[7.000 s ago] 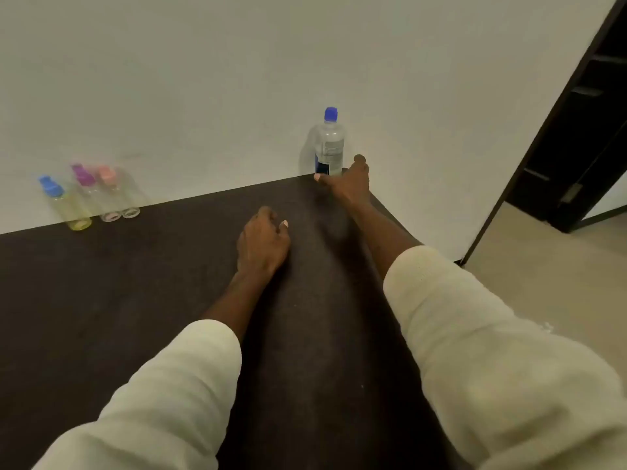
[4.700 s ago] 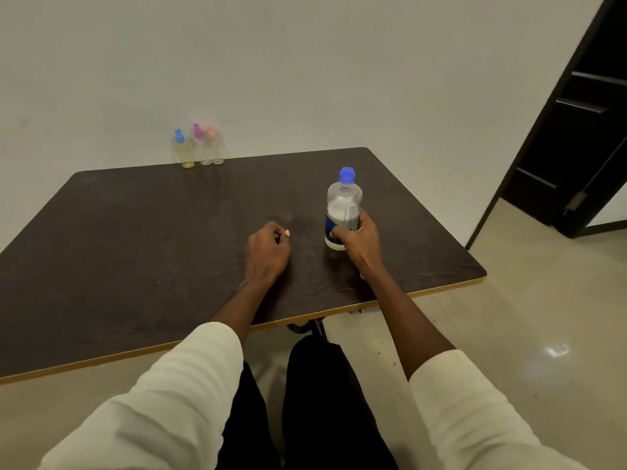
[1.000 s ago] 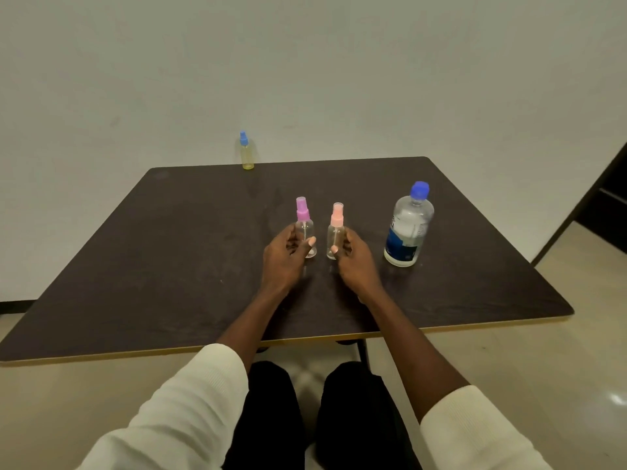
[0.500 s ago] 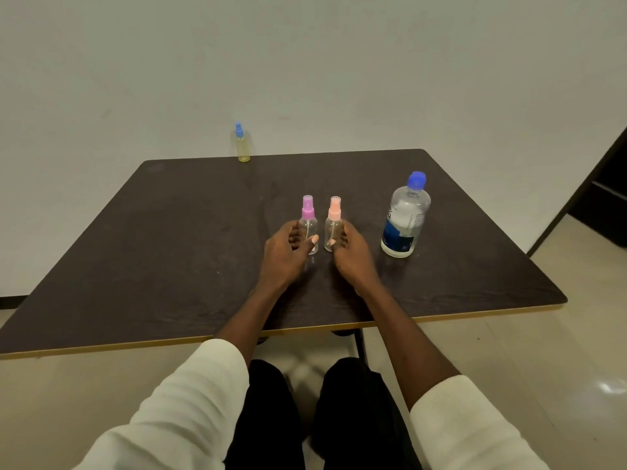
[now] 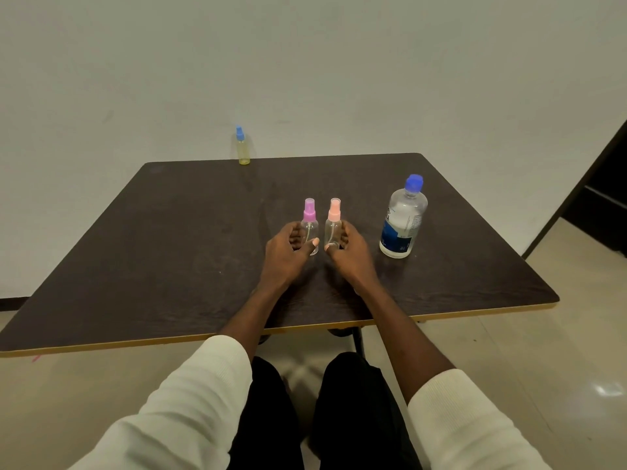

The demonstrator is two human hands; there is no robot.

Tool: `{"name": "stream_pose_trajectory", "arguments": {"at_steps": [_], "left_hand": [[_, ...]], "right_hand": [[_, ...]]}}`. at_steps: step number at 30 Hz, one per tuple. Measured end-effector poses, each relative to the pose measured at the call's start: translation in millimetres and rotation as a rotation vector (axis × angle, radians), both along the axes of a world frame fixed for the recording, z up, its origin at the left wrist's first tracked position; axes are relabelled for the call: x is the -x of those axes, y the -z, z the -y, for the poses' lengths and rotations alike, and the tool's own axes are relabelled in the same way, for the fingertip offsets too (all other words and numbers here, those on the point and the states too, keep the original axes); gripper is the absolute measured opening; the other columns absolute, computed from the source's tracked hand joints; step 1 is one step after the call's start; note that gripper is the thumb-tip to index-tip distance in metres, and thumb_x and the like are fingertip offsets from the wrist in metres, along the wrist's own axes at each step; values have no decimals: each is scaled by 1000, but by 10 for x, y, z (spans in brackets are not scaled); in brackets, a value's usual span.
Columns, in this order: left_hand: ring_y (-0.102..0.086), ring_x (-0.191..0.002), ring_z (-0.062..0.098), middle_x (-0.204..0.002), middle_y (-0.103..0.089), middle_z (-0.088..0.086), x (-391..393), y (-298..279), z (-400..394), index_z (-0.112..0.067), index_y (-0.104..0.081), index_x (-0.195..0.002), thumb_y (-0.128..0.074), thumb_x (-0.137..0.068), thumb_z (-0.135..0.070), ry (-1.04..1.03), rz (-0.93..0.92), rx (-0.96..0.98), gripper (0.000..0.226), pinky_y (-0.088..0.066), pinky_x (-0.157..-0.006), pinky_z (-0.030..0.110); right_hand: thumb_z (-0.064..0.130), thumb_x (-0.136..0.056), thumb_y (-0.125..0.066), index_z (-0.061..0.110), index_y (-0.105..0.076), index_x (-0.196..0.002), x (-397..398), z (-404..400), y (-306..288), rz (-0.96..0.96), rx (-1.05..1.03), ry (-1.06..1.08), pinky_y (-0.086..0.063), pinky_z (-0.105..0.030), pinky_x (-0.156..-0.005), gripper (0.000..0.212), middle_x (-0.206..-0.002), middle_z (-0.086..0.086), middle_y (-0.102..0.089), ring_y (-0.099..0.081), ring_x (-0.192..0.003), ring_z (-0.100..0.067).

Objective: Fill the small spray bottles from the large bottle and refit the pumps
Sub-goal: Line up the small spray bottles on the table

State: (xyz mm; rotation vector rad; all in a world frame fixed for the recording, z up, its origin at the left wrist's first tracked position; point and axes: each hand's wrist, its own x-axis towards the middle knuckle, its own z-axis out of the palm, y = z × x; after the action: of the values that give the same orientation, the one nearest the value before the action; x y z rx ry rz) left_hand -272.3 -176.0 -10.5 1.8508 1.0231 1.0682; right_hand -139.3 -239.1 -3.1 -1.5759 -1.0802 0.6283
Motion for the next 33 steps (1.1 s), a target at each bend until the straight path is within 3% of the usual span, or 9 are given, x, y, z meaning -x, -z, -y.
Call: {"name": "stream_pose_trajectory", "arguments": {"at_steps": [6,9,11,13,16,20,26,30,33], "left_hand": [[-62,-99,8,-111,-64,-1,41,-6,5,-8,-56,-131,-69,-89,-9,-74,62,8,44,-51,-81,11],[-60,-92,7,-103,-63,-1,80,-75,61,-7,-59,-121,-62,-91,-4,-191,144,0,30,-49,-75,8],[-58,-83,5,-94,-61,-4,133,-113,100,-10,-61,-111,-60,-94,-6,-246,188,-22,18,-47,-70,8],[-56,-78,4,-87,-60,-7,225,-104,109,-14,-61,-102,-58,-96,-9,-272,210,-33,8,-45,-67,6],[-57,-77,5,-86,-61,-5,484,-89,-24,-17,-60,-98,-57,-97,-12,-277,157,-44,6,-47,-67,9],[-57,-78,13,-88,-62,0,1072,-47,-561,-16,-60,-96,-56,-96,-12,-347,40,-80,6,-46,-68,20],[-57,-82,14,-91,-63,1,1247,-98,-1010,-13,-62,-98,-55,-98,-16,-460,7,-35,7,-46,-73,26],[-56,-79,10,-90,-61,-2,1180,-57,-1614,-13,-62,-98,-55,-98,-15,-407,-30,-35,7,-44,-69,20],[-58,-78,14,-85,-62,-2,1114,-22,-2150,-12,-63,-94,-56,-97,-15,-379,-54,-58,8,-48,-72,27]], "right_hand": [[13,-85,-66,28,-50,-110,45,77,-26,92,-66,146,-44,-17,-80,33,-115,5,-53,-54,-103,-8],[16,-83,-64,19,-51,-101,112,135,-22,262,-200,313,-50,-29,-80,23,-103,2,-49,-50,-93,-13],[15,-81,-60,16,-51,-92,230,186,-22,417,-318,364,-45,-27,-72,15,-93,1,-48,-47,-84,-14],[9,-81,-59,11,-53,-86,421,216,-44,527,-443,322,-37,-17,-72,8,-85,-2,-49,-44,-80,-13],[5,-82,-57,9,-53,-82,821,70,-146,580,-536,121,-38,-15,-72,6,-82,-4,-51,-44,-78,-12],[0,-83,-55,12,-50,-79,1402,-664,-184,435,-334,-18,-38,-17,-63,14,-82,-1,-51,-46,-73,-13],[-3,-81,-51,10,-48,-77,1431,-1491,-161,135,-137,125,-38,-27,-60,14,-86,-11,-57,-52,-76,-22],[4,-83,-56,15,-43,-79,1330,-2221,27,80,-27,153,-36,-28,-63,18,-89,-9,-54,-47,-75,-18],[9,-85,-61,16,-43,-83,1225,-2795,75,113,-6,168,-34,-25,-64,20,-92,-7,-54,-47,-78,-17]]}}
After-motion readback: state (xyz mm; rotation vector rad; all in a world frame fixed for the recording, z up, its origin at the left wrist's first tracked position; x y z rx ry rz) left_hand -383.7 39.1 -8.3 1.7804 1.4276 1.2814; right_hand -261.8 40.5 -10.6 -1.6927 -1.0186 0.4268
